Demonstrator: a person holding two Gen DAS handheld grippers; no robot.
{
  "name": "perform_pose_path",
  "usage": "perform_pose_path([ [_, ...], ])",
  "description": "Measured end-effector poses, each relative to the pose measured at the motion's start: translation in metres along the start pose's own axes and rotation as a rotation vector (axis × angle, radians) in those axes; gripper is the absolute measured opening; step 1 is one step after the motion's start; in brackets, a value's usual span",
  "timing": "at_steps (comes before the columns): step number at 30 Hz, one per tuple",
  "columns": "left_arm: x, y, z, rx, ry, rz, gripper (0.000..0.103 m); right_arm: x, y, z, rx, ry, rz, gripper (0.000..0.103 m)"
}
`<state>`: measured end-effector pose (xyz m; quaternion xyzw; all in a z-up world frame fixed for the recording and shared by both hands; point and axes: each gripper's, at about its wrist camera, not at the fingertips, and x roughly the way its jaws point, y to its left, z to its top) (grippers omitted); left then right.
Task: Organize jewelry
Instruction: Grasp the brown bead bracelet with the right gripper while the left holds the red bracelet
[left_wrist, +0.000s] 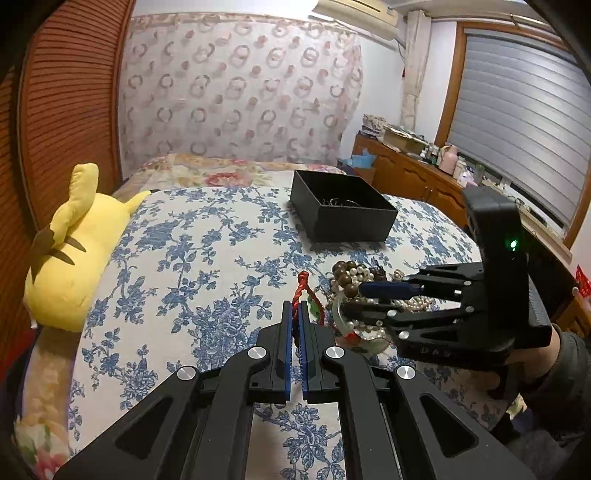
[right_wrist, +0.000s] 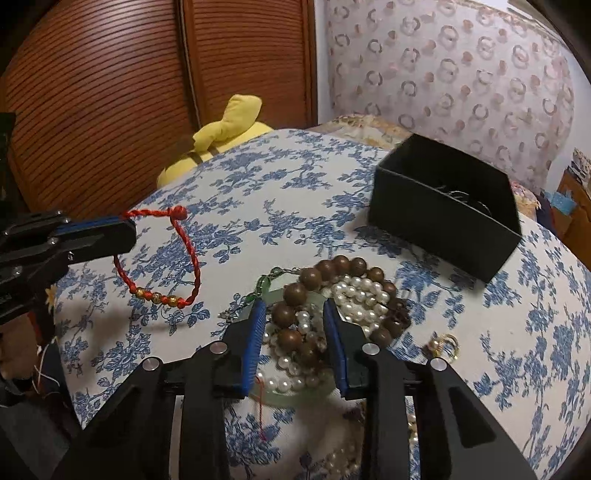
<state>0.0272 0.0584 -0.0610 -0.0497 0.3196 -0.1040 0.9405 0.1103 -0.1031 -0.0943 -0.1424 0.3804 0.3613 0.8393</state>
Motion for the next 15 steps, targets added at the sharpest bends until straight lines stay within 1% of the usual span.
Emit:
perform_pose_path([
  [1,0.000,0.001,0.000,-0.001,-0.001,0.000,0.002,0.003,0.003,0.000,-0.018,0.006,-0.018,0.030],
  [3,0.000,0.001,0.000,-0.003,-0.003,-0.001,0.002,0.004,0.004,0.000,-0.032,0.008,-0.037,0.018],
  [4,0.000,0.001,0.001,-0.003,-0.002,-0.001,0.002,0.003,0.004,0.000,-0.029,0.006,-0.028,0.015],
  [7,0.000,0.001,0.002,-0.002,-0.005,-0.002,0.002,-0.002,-0.001,0.000,-0.020,-0.006,-0.011,0.015],
  [12,0.006,0.001,0.011,0.006,-0.016,-0.009,0.002,-0.028,-0.011,0.008,-0.017,-0.059,-0.006,0.014],
  [15,0.010,-0.002,0.021,0.018,-0.029,-0.019,0.002,-0.046,-0.024,0.016,0.004,-0.103,0.001,0.014],
])
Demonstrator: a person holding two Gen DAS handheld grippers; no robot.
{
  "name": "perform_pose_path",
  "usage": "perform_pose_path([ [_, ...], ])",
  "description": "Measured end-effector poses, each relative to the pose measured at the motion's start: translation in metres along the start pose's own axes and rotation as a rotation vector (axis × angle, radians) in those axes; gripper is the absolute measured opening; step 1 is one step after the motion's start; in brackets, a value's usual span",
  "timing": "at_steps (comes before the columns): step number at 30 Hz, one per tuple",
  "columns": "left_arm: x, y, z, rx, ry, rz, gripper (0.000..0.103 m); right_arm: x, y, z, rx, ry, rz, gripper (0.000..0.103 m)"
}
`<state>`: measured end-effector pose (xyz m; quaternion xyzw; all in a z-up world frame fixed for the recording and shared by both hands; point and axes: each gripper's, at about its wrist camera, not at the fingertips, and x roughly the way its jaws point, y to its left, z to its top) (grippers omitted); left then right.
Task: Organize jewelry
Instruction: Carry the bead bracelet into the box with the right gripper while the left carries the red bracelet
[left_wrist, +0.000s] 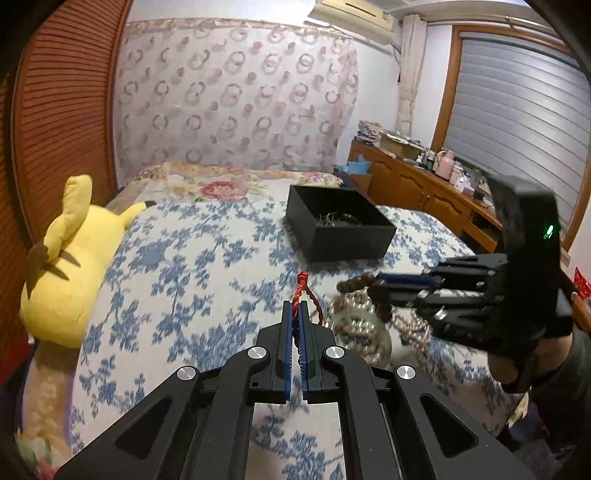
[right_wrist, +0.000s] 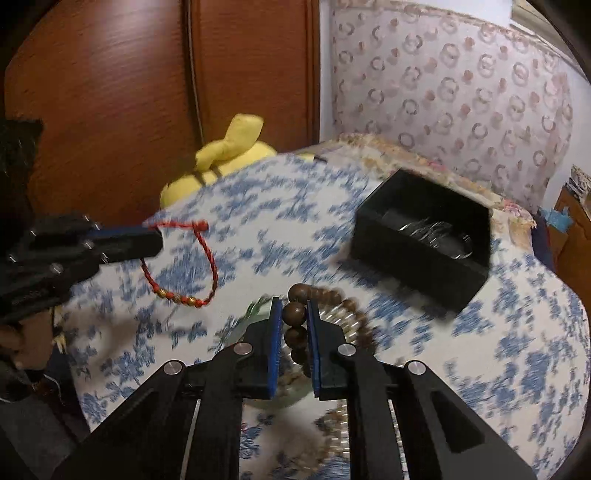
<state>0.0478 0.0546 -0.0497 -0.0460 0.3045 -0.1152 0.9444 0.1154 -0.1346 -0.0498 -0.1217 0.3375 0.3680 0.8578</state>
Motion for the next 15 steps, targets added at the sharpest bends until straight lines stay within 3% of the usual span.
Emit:
perform_pose_path([
  [15,0.033,-0.027,0.042,0.071,-0.049,-0.052,0.002,-0.053,-0.049,0.047,-0.003,-0.130,-0.062,0.015],
])
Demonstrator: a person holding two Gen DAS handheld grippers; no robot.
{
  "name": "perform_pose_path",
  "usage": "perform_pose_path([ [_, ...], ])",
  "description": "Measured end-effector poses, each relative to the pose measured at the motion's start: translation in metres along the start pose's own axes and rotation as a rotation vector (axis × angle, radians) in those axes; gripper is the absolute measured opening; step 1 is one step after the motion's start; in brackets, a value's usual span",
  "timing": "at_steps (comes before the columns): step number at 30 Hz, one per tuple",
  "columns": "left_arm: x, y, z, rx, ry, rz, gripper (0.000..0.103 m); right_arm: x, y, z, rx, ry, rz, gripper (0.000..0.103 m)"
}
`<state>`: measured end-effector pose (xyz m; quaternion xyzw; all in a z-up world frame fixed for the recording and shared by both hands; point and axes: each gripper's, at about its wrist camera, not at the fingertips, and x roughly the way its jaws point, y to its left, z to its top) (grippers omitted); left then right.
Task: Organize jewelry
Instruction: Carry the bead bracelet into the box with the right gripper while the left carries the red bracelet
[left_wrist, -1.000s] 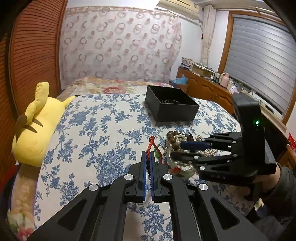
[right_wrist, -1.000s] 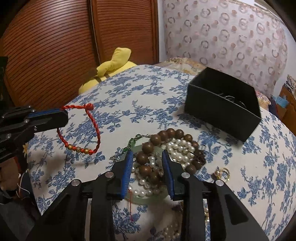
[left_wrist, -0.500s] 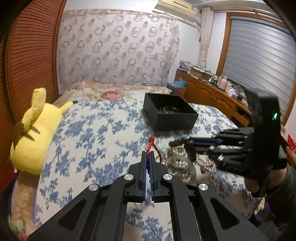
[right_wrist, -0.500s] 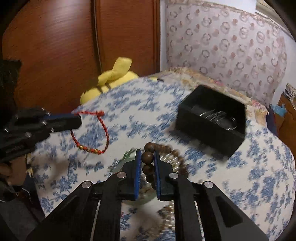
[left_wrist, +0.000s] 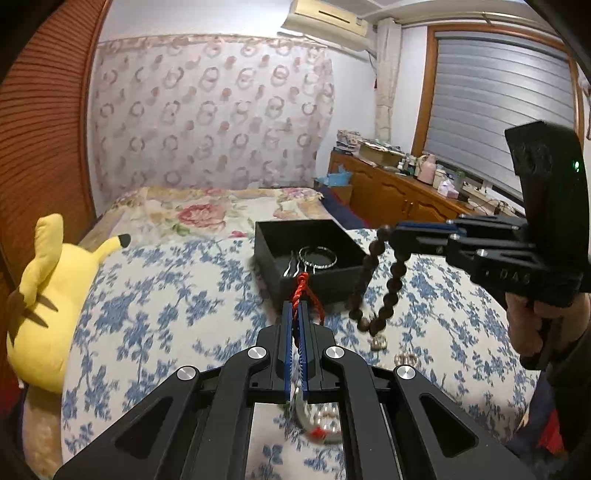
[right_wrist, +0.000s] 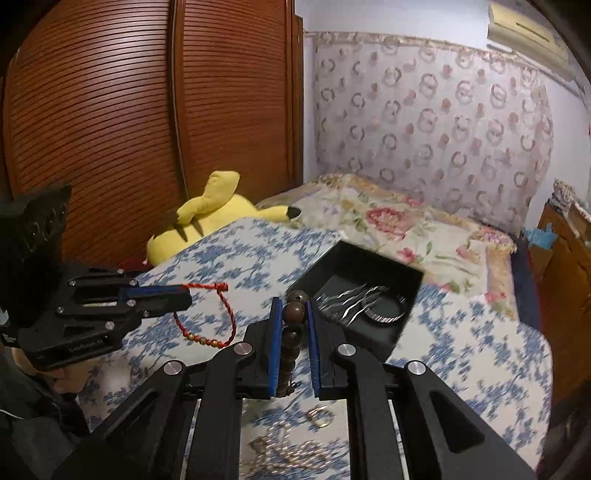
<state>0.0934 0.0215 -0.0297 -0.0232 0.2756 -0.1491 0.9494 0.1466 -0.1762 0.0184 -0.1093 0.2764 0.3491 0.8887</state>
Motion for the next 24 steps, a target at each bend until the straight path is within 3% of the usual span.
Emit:
perform_pose_path([
  [12,0.024,-0.006,0.036,0.026,-0.025,0.011,0.002,0.020,-0.038,0.043,-0.023,-0.049,-0.074,0.015],
  [24,0.064,-0.007,0.056,0.021,-0.001,0.012,0.002,0.077,-0.065,0.012,0.074,0.104,-0.066,0.015],
])
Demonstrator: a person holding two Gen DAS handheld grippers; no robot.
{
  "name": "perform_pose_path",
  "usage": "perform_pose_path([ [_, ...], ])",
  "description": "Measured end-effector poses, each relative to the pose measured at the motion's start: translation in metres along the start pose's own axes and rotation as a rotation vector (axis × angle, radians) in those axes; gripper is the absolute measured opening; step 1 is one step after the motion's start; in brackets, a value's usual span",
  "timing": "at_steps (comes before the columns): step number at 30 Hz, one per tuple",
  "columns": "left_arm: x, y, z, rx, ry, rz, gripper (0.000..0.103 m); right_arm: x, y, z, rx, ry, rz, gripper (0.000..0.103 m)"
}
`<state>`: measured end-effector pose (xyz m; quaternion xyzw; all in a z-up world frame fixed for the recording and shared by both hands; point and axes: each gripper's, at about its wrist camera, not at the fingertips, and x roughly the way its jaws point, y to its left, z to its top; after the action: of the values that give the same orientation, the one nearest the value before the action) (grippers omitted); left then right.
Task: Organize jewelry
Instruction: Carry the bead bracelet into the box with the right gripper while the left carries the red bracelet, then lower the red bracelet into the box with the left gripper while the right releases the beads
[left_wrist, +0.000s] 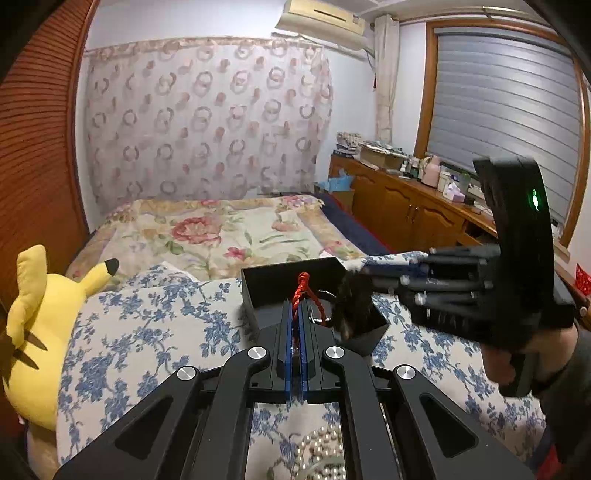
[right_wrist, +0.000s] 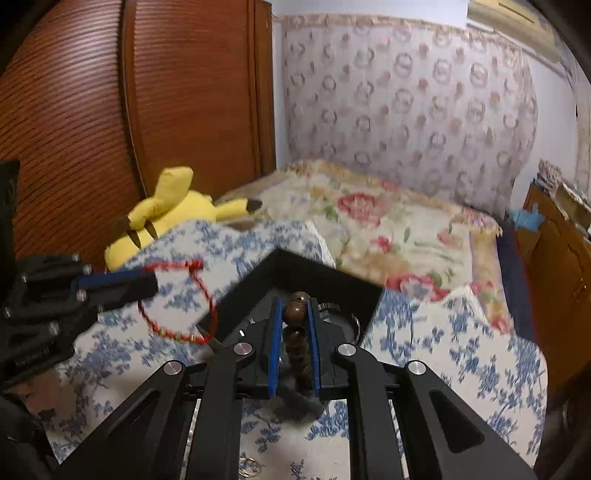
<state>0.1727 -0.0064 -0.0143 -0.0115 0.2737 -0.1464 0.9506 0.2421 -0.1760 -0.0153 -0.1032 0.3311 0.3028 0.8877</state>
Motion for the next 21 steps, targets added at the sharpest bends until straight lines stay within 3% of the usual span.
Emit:
perform_pose_path([
  [5,0.020,0.001,0.008,-0.002,0.018,0.003,0.002,-0.004,-0.007,-0.007,0.029,-0.006,0.004,0.024],
  [14,0.044,0.000,0.015,-0.011,0.043,0.009,0.003,-0.023,-0.017,-0.026,0.070,-0.030,-0.003,0.025],
  [18,0.043,0.001,0.014,-0.010,0.051,0.014,0.010,-0.029,-0.014,-0.038,0.068,-0.031,-0.006,0.025],
  [21,0.038,0.003,0.014,-0.009,0.036,0.018,0.027,-0.035,-0.009,-0.049,0.075,-0.037,0.000,0.025],
])
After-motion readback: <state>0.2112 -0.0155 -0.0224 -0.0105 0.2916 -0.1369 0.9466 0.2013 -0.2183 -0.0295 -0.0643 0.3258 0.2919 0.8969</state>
